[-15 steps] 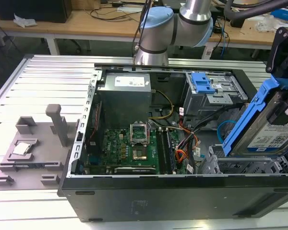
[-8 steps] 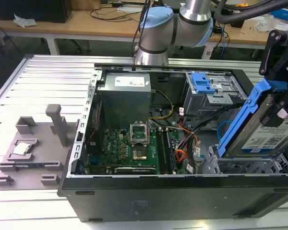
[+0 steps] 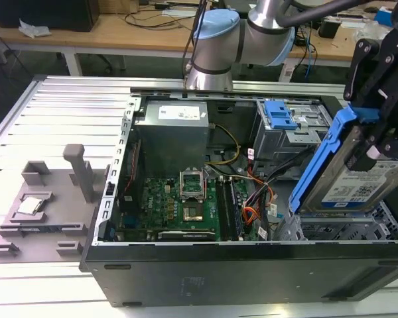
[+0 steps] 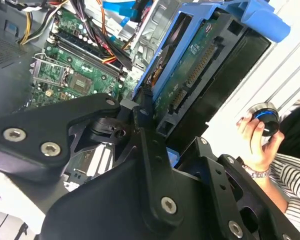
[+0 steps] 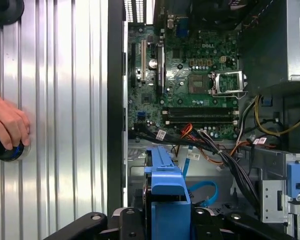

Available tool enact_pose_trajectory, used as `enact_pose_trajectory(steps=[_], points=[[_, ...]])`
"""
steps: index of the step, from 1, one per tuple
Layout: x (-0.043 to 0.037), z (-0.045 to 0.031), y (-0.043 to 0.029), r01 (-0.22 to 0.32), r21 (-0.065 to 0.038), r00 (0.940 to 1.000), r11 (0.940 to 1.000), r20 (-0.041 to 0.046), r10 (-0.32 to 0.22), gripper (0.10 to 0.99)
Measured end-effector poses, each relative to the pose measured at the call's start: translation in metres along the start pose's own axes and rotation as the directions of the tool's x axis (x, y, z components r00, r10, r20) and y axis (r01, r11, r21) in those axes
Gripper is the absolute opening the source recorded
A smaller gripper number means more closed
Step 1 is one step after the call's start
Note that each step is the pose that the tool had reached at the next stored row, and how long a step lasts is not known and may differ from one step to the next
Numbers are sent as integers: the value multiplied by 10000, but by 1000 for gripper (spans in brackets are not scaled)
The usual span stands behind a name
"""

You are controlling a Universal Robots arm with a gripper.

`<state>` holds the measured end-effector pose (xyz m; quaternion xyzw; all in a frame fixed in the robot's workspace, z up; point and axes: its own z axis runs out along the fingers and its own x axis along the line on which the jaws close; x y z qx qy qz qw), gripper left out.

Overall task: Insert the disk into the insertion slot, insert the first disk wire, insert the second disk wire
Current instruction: 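Insert the disk into the insertion slot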

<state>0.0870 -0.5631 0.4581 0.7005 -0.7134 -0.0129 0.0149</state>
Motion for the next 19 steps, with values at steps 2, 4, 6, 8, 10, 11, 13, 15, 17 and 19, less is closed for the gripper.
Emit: enact_pose_trajectory(steps=[2, 4, 6, 8, 10, 11, 13, 15, 17, 19], points=[[-47, 6, 1, -1, -1, 10000, 10000, 0, 1, 361], [-82, 29, 0, 0, -1, 10000, 10000, -1, 0, 361], [-113, 58, -36, 42, 0, 10000, 10000, -17, -42, 361], [-126, 81, -60, 118, 0, 9999, 9999, -22, -118, 361], [-136, 108, -114, 236, 0, 9997, 9997, -29, -236, 361], [-140, 122, -146, 290, 0, 9996, 9996, -31, -290, 361], [-143, 141, -183, 357, -1, 9994, 9994, -34, -357, 361], [-145, 159, -212, 408, -2, 9992, 9992, -38, -408, 361], [-145, 180, -218, 418, -4, 9991, 9991, -40, -418, 361], [-145, 214, -220, 419, -4, 9991, 9991, -38, -419, 361]])
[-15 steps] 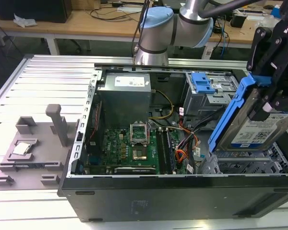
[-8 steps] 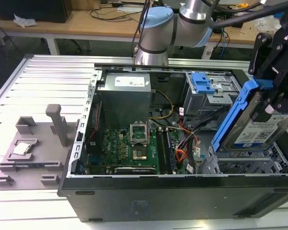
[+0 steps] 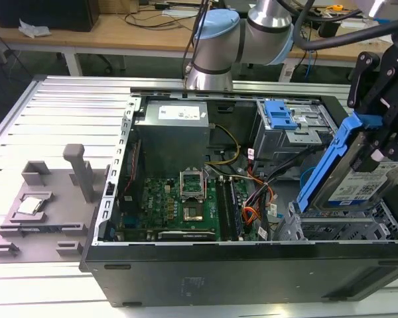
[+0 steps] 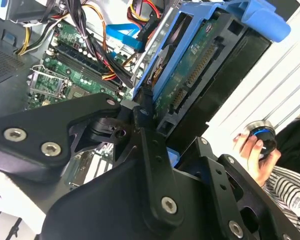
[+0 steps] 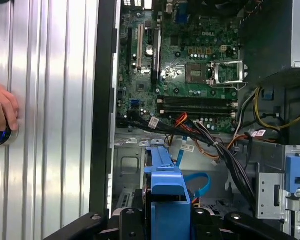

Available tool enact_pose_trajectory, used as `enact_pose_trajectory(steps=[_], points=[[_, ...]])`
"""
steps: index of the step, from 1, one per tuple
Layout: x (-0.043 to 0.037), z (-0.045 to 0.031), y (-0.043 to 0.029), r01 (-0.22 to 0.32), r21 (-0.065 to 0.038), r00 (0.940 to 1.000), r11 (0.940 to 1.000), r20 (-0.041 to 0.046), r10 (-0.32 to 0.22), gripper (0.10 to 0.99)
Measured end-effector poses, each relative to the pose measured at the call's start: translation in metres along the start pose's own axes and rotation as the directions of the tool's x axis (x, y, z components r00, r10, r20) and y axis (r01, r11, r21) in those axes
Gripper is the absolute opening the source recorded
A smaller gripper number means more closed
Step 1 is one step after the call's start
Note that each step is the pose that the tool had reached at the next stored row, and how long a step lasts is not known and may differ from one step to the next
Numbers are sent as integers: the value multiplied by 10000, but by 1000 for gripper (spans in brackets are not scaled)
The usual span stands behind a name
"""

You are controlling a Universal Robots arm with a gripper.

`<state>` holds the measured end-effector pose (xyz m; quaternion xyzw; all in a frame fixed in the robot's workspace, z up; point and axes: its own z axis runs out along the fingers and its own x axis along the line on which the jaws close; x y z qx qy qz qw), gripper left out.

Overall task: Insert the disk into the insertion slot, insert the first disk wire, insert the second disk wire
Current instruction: 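Insert the disk into the insertion slot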

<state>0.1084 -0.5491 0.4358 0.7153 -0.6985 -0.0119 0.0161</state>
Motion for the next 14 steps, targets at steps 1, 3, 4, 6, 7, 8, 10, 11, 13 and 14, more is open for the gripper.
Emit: enact_pose_trajectory(steps=[1, 3, 4, 6, 7, 8, 10, 11, 13, 14], points=[[0, 19, -1, 0, 0, 10000, 10000, -1, 0, 361], [0, 43, -2, 1, 0, 10000, 10000, -2, -1, 361], [0, 63, -3, 1, 0, 10000, 10000, -2, -1, 361], [-1, 84, -4, 1, -1, 10000, 10000, 0, -1, 361], [-1, 106, -5, 1, 0, 10000, 10000, 1, -1, 361], [0, 122, -5, 1, 0, 10000, 10000, 2, -1, 361], [-1, 152, -6, 1, -1, 10000, 10000, -1, -1, 361], [0, 169, -7, 0, -1, 10000, 10000, -4, 0, 361], [-1, 204, -8, -1, -5, 10000, 10000, -9, 1, 361], [-1, 232, -10, 0, -2, 10000, 10000, 1, 0, 361]])
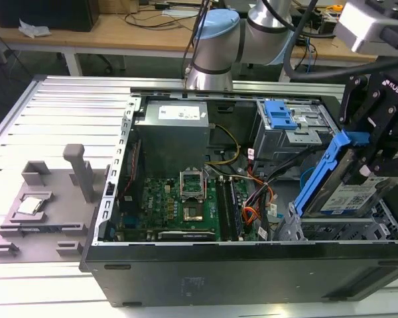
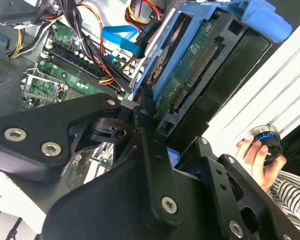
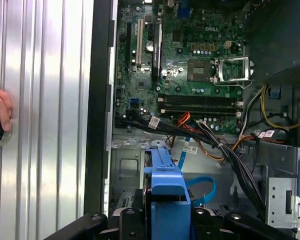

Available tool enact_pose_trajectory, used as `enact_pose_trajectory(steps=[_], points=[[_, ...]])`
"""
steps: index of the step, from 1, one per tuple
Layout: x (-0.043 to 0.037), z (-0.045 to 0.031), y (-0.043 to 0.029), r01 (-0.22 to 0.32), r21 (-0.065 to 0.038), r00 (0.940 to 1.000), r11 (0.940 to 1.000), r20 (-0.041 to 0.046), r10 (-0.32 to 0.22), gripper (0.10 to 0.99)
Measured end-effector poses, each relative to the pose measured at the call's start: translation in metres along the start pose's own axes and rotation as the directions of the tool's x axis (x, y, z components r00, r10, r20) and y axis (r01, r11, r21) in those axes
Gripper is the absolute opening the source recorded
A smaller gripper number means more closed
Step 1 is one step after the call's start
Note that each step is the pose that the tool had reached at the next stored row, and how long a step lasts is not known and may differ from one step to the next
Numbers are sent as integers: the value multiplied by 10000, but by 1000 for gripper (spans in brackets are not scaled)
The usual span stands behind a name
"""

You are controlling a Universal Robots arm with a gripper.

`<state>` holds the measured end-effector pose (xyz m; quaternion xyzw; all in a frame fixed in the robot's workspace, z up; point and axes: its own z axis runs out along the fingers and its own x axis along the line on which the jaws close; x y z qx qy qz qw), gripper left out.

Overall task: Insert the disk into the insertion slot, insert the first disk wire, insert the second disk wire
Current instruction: 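Insert the disk into the insertion slot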

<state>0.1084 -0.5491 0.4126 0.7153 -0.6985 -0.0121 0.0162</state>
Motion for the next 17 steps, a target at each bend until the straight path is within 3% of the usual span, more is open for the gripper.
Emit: enact_pose_trajectory(steps=[9, 15, 17], points=[[-1, 172, -7, 0, -6, 10000, 10000, -2, 0, 361], [-1, 183, -8, 1, -3, 10000, 10000, -1, -1, 361], [-1, 183, -8, 1, -5, 10000, 10000, -2, -1, 435]])
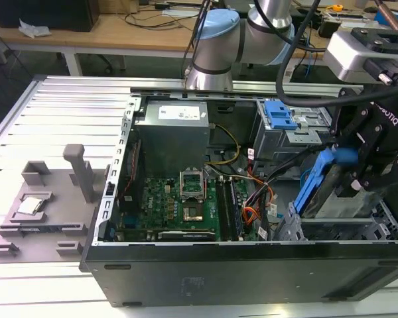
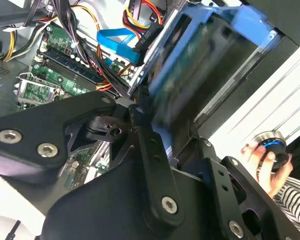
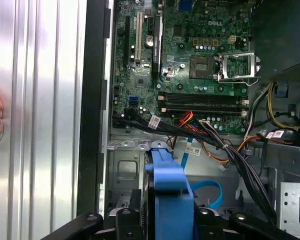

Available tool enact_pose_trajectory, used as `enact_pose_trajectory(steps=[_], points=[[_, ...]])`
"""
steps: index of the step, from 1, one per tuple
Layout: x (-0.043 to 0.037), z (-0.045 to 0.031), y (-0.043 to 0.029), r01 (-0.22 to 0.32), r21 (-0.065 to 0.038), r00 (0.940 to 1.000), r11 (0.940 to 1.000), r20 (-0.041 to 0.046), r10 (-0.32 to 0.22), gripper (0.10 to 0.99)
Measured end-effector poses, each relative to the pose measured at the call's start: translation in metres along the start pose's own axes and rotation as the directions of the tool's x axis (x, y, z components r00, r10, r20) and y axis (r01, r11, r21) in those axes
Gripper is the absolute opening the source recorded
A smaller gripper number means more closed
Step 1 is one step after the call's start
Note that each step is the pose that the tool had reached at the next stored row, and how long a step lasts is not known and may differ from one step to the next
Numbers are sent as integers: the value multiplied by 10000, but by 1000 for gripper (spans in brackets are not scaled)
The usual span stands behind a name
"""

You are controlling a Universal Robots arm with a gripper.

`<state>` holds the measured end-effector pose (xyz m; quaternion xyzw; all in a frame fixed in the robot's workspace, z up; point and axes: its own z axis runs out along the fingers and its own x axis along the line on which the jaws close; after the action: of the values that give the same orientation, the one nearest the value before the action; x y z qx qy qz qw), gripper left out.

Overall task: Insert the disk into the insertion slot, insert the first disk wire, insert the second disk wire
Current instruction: 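Insert the disk into the insertion slot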

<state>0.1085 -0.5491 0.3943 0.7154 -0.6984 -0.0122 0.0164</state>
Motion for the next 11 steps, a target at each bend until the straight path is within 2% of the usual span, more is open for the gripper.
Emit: enact_pose_trajectory(steps=[5, 7, 8, 9, 11], points=[[0, 1, 0, 0, 0, 10000, 10000, 0, 0, 424], [0, 1, 0, 0, 0, 10000, 10000, -1, 0, 294], [0, 1, 0, -1, 0, 10000, 10000, -1, 1, 173], [0, 2, 0, -1, -1, 10000, 10000, -1, 1, 114], [0, 3, 0, 0, -1, 10000, 10000, 0, 0, 106]])
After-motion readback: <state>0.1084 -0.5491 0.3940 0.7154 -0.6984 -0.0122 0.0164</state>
